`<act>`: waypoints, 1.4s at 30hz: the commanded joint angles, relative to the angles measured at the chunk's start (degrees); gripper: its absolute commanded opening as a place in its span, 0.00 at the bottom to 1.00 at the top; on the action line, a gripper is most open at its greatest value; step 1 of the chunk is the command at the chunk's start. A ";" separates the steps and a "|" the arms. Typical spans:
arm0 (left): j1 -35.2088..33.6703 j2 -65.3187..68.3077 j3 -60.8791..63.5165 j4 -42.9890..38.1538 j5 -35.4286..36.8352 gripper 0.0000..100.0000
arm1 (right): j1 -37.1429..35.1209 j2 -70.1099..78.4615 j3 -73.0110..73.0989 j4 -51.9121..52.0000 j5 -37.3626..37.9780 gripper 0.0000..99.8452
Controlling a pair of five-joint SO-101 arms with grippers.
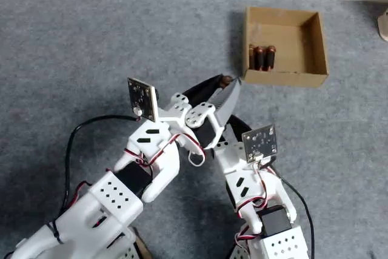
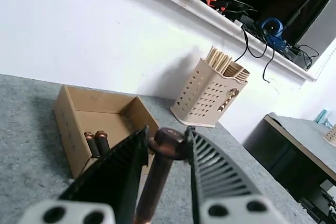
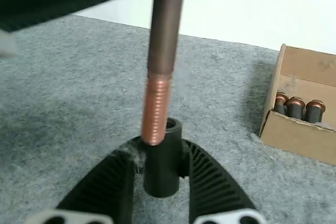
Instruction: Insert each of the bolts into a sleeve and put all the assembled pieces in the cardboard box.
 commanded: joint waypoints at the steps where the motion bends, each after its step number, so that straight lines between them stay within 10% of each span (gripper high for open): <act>1: 0.57 -2.07 -0.92 -1.58 -0.97 0.01 | -0.22 -1.45 7.87 -1.54 -0.62 0.00; 19: -1.27 12.00 -1.45 -12.22 -1.14 0.01 | -0.22 -1.45 7.87 -1.54 -0.70 0.00; 42: -3.03 12.00 -1.54 -4.92 -0.97 0.01 | 4.79 -1.54 6.64 -1.71 -1.85 0.00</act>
